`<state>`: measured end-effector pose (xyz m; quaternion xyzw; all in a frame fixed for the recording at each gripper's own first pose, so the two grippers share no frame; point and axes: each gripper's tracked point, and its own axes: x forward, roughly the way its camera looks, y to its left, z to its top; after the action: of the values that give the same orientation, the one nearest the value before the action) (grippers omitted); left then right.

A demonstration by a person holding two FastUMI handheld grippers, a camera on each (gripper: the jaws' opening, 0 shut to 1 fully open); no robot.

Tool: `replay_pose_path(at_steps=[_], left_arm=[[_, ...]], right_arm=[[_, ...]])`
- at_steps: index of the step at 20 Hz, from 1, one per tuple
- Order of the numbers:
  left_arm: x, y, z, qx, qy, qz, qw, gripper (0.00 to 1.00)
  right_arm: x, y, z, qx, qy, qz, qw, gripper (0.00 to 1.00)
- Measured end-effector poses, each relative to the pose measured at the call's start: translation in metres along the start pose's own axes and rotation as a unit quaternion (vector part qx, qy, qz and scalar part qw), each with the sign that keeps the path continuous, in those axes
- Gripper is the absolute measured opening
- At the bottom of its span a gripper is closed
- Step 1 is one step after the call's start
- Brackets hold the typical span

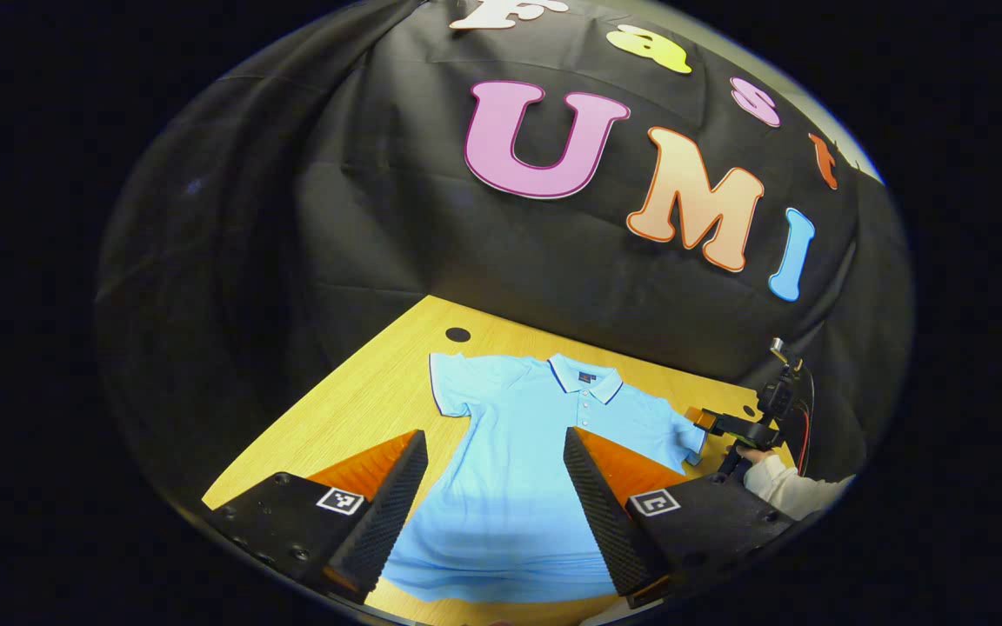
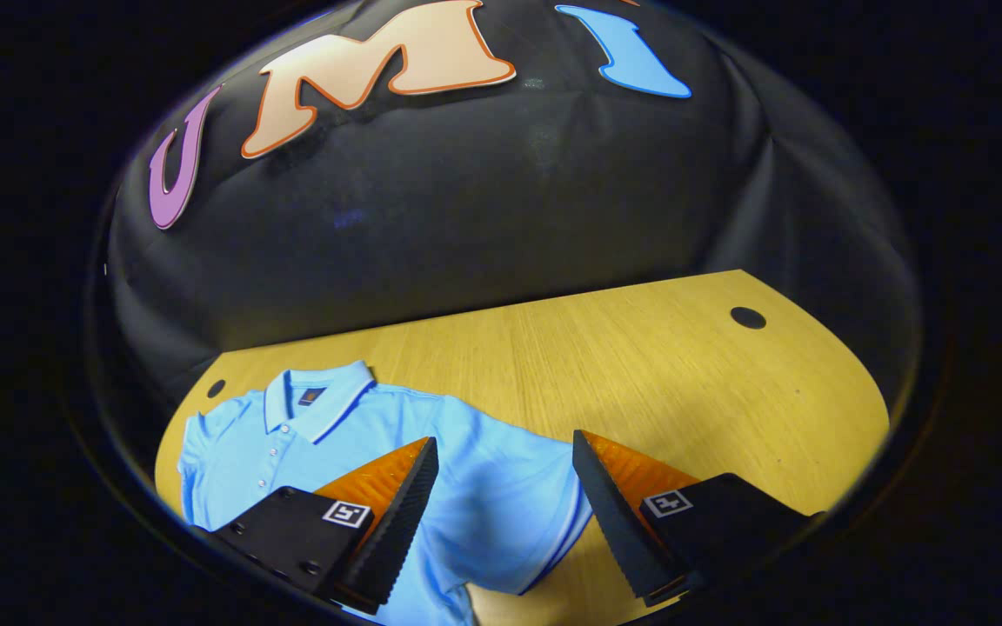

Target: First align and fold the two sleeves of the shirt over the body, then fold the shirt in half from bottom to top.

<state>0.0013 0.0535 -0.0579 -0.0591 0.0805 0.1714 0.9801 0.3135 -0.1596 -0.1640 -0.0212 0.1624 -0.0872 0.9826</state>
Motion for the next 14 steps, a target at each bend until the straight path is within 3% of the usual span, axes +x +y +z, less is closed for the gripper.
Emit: replay_pose_path(at_steps=[7,10,11,12,13,14], left_arm=[[0.004,0.003,0.000,0.008,0.004,0.009,1.000,0.94],[0.005,0.003,-0.002,0.005,0.008,0.012,1.000,0.94],[0.004,0.002,-0.002,0.003,0.010,0.012,1.000,0.94],[0.003,0.002,-0.002,0.002,0.011,0.012,1.000,0.94],[0.004,0.002,-0.002,0.003,0.011,0.012,1.000,0.94],[0.003,0.002,-0.003,0.005,0.012,0.011,1.000,0.94]], right_arm=[[0.024,-0.035,-0.026,0.020,0.051,-0.032,0.998,0.97],[0.026,-0.037,-0.025,0.008,0.042,-0.035,0.998,0.97],[0.029,-0.039,-0.024,0.001,0.038,-0.037,0.999,0.88],[0.028,-0.038,-0.026,-0.002,0.041,-0.033,0.999,0.89],[0.029,-0.040,-0.026,-0.006,0.039,-0.034,0.999,0.70],[0.029,-0.039,-0.026,-0.009,0.041,-0.031,0.999,0.59]])
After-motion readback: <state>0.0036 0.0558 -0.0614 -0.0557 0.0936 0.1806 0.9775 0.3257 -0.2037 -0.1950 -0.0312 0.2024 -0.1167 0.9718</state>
